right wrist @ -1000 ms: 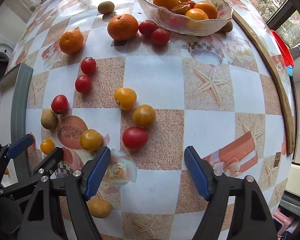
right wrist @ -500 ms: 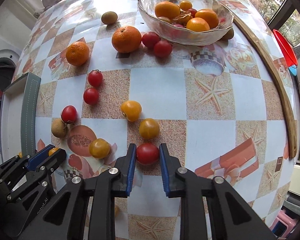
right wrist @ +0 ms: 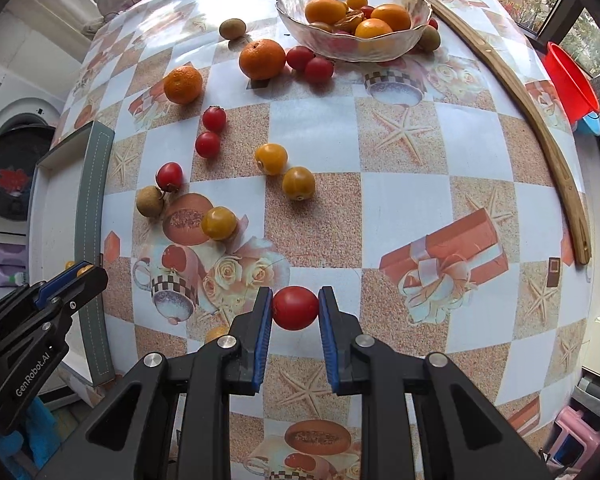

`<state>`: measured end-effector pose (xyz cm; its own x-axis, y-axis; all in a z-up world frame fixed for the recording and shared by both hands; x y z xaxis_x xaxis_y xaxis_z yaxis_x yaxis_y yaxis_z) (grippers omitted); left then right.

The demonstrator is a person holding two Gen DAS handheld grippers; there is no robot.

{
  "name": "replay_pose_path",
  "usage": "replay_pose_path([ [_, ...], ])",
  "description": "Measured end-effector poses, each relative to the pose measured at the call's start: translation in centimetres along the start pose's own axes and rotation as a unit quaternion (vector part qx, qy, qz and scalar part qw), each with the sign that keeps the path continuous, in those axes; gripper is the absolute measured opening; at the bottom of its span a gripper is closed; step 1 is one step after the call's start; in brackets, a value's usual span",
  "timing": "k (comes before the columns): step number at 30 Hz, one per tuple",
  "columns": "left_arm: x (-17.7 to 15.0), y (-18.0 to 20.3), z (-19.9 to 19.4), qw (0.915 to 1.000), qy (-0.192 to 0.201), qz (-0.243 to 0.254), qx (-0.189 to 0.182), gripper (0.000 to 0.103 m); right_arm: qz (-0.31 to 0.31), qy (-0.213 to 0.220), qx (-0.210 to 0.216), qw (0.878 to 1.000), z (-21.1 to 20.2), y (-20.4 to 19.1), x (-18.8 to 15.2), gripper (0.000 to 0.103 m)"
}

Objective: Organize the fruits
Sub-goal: 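Carry both tomatoes into the white tray and open both tools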

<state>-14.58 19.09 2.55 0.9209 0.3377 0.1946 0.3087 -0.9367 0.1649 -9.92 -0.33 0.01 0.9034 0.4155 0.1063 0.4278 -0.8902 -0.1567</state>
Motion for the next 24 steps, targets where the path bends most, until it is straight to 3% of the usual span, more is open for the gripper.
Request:
replay_pose_path([
  [14, -0.4, -3.5, -2.3, 0.9991, 0.025, -0.034, -0.001, 0.02, -0.044, 0.005, 0.004, 0.999, -0.3, -5.9, 2.5, 0.025],
  [24, 0.2, -9.4, -4.0, 0.9957, 0.05, -0.075, 0.022, 0.02, -0.098, 0.008, 0.022, 0.995, 0.0, -12.4, 5.0, 0.025],
])
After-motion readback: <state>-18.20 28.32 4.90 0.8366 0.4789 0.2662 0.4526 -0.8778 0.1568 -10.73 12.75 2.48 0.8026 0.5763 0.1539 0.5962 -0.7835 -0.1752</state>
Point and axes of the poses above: each gripper's, at about its wrist camera, not at the fingertips, and z roughly the way its jaws point, y to its right, x to its top, the point moved 5 cm from there along z, roughly the way its jaws point, and after that the axes turned 11 degrees about -z, right-handed, at the moved point
